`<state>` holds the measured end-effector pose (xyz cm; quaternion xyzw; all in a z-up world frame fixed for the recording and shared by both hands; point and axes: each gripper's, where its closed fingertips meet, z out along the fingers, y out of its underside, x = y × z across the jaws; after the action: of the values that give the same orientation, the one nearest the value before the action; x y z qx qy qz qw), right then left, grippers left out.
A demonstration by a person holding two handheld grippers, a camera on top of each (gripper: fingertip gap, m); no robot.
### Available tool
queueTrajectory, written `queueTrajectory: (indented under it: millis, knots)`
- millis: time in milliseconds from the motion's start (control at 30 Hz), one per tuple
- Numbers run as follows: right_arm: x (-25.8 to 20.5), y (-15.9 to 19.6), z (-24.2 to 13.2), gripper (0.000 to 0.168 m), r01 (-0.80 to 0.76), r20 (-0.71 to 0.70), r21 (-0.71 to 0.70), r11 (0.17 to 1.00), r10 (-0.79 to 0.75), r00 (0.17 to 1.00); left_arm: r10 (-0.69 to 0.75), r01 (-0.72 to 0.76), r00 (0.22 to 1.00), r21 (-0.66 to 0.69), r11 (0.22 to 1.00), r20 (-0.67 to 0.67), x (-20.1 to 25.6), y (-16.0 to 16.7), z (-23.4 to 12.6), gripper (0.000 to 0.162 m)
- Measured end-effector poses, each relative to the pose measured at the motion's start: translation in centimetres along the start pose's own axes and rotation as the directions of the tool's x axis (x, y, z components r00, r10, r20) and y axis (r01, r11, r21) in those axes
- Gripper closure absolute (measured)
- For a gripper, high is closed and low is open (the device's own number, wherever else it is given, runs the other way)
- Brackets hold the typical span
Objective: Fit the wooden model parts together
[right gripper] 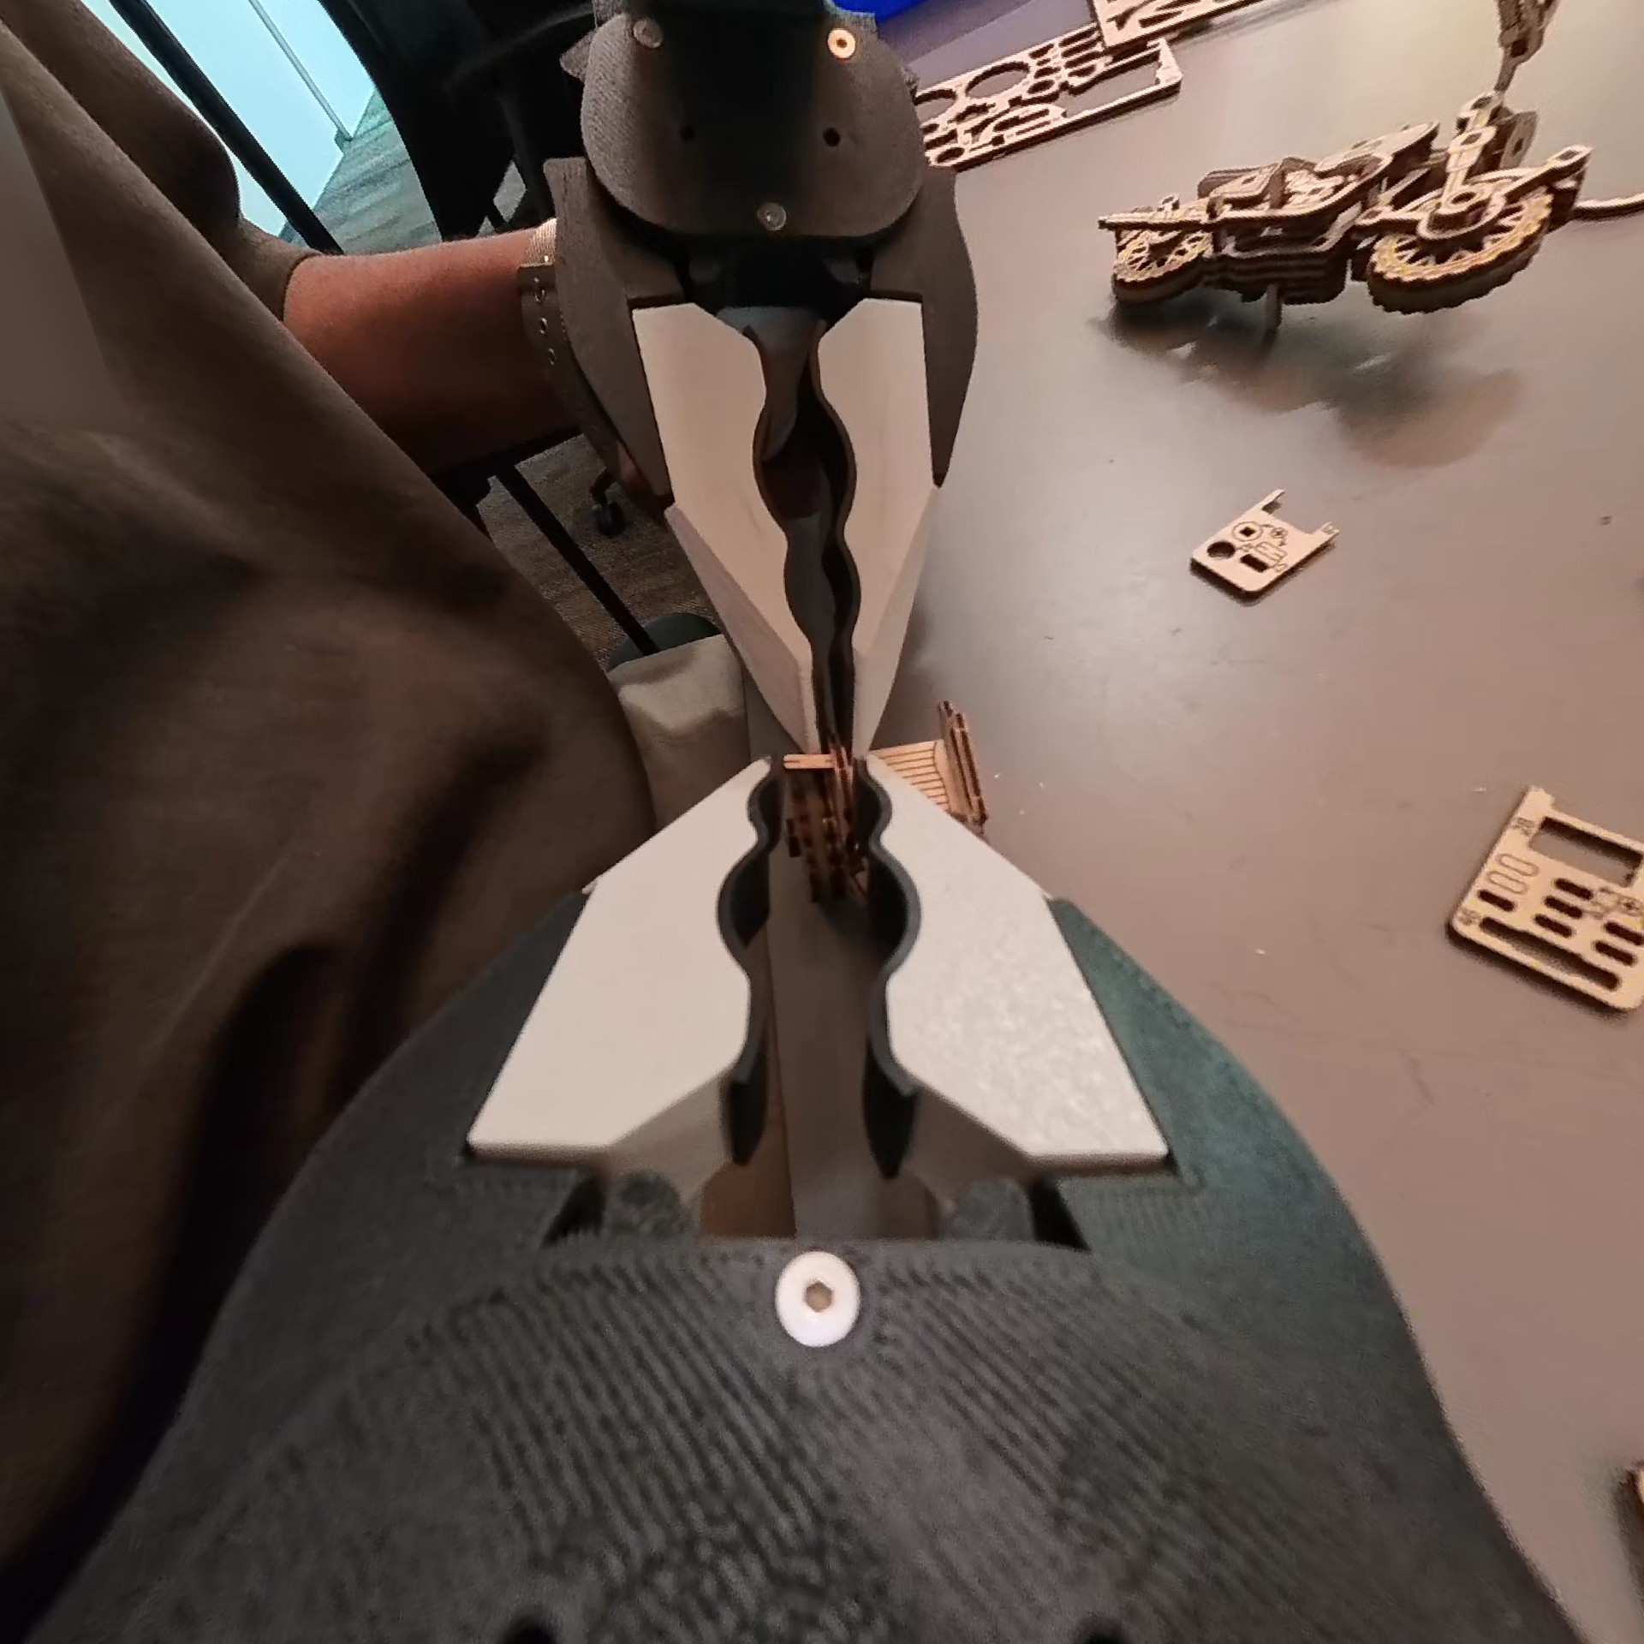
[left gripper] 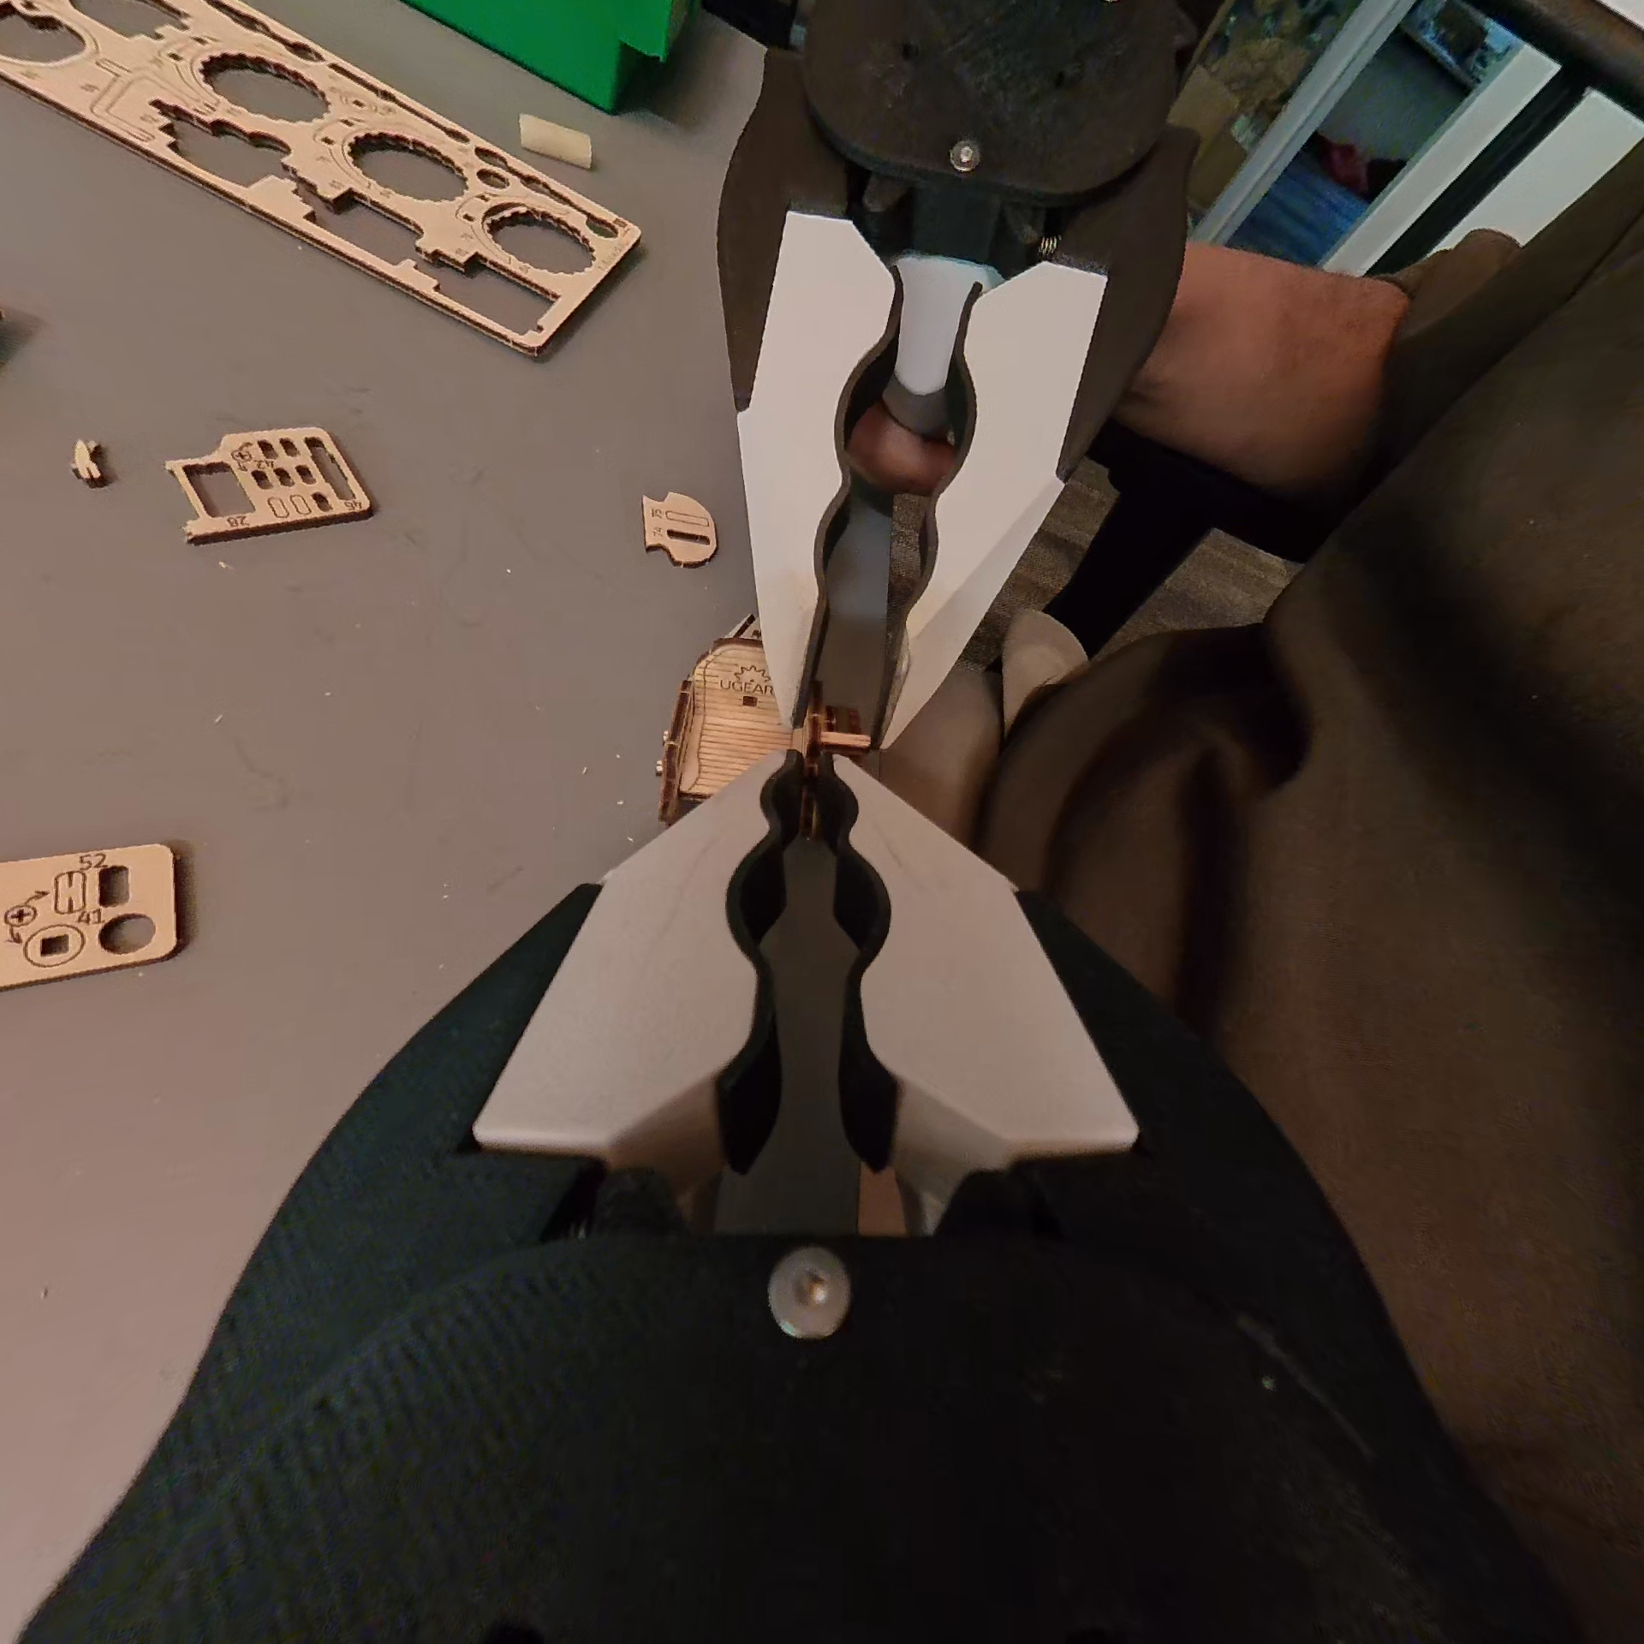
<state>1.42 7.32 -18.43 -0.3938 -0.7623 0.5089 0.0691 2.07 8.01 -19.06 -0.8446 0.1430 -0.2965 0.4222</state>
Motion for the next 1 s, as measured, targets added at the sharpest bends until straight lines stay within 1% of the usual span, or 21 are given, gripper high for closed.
queueTrajectory:
  millis: [733, 767, 800, 867, 1000]
  knots:
    - [-0.05, 0.27, -0.13, 0.155, 0.016, -0.033, -0.040, 0.999, -0.017, 0.999, -0.012, 0.012, 1.000, 0.003, 1.000, -0.015, 0.10, 0.00, -0.03, 0.162]
    - [-0.06, 0.28, -0.13, 0.155, 0.017, -0.033, -0.041, 0.999, -0.019, 0.999, -0.016, 0.016, 1.000, 0.004, 1.000, -0.024, 0.20, 0.00, -0.04, 0.160]
    - [-0.04, 0.30, -0.13, 0.155, 0.018, -0.035, -0.041, 0.999, -0.019, 0.999, -0.018, 0.018, 0.999, 0.005, 1.000, -0.045, 0.49, 0.02, -0.07, 0.153]
    - [-0.06, 0.32, -0.15, 0.155, 0.019, -0.033, -0.039, 0.999, -0.021, 0.999, -0.026, 0.027, 0.997, 0.007, 1.000, -0.069, 0.79, 0.03, -0.09, 0.147]
    - [-0.07, 0.32, -0.15, 0.155, 0.016, -0.030, -0.035, 0.999, -0.017, 0.999, -0.036, 0.036, 0.997, 0.007, 0.999, -0.064, 0.64, 0.03, -0.08, 0.149]
